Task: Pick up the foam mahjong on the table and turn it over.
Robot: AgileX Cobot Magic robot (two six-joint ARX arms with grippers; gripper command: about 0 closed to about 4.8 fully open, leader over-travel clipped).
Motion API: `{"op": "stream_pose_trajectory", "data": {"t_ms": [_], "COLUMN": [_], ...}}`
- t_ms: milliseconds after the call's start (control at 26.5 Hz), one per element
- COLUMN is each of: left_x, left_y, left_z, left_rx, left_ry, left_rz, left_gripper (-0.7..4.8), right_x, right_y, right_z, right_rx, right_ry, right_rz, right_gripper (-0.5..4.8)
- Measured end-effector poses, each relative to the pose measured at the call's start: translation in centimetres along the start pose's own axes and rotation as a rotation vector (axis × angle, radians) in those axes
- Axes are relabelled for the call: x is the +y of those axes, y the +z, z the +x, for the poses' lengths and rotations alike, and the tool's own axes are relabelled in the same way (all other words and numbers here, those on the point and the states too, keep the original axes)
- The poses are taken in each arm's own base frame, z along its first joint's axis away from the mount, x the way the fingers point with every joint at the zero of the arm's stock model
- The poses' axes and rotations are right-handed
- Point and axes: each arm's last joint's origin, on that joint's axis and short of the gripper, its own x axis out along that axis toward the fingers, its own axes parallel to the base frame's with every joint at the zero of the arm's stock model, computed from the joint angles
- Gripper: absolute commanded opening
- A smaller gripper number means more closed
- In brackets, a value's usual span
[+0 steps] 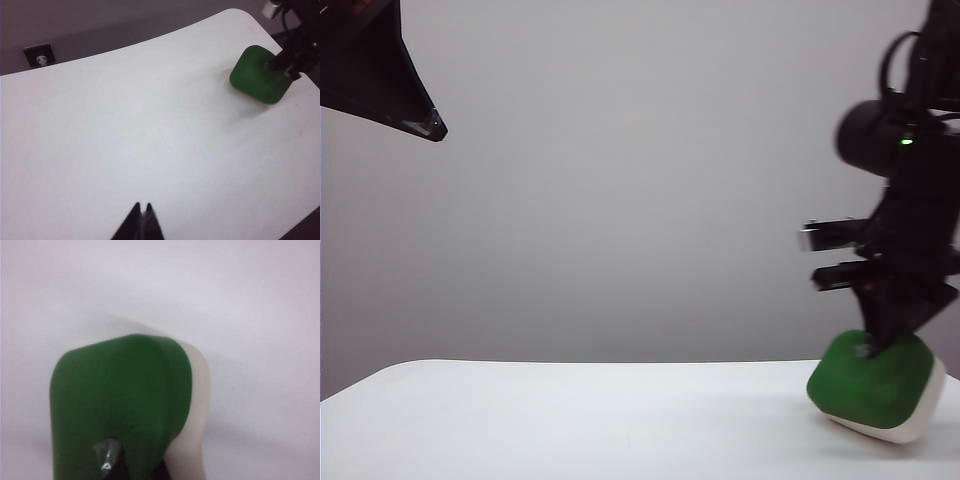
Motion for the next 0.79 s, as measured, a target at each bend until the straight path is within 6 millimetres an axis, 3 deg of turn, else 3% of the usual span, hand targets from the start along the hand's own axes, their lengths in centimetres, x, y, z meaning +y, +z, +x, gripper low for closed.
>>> {"op": "stream_pose_trajectory", "data": {"t_ms": [38, 151, 264, 302, 378, 491, 680, 793], "left_x": [0.0, 0.0, 0.0, 0.0, 0.0, 0.0, 0.0, 0.0], "left_y": [0.0, 0.0, 0.0, 0.0, 0.0, 0.0, -0.1, -0.1], "left_z": [0.0, 0.0, 0.0, 0.0, 0.0, 0.0, 0.0, 0.0], "left_rx": [-0.002, -0.001, 0.000, -0.001, -0.001, 0.001, 0.009, 0.010], "left_ry": [0.000, 0.000, 0.000, 0.000, -0.001, -0.013, -0.019, -0.019], "left_rz": [0.000, 0.000, 0.000, 0.000, 0.010, 0.012, 0.014, 0.014], "left_gripper": [-0.05, -0.05, -0.05, -0.05, -0.05, -0.05, -0.05, -0.05], "right_x": [1.5, 4.7, 6.7, 6.8, 7.2, 7.1, 6.0, 5.9], "right_y": [0.3, 0.8, 0.8, 0.8, 0.8, 0.8, 0.3, 0.3], "right_z": [-0.1, -0.3, -0.5, -0.5, -0.6, -0.6, -0.6, -0.6], "right_rx": [-0.016, -0.075, -0.083, -0.083, -0.083, -0.086, -0.044, -0.038], "right_ry": [-0.030, 0.053, 0.217, 0.222, 0.194, 0.155, -0.223, -0.267], "right_rz": [-0.044, -0.099, -0.066, -0.063, -0.063, -0.064, -0.122, -0.135], "right_gripper": [0.00, 1.16, 0.99, 0.31, -0.05, -0.05, -0.05, -0.05]}}
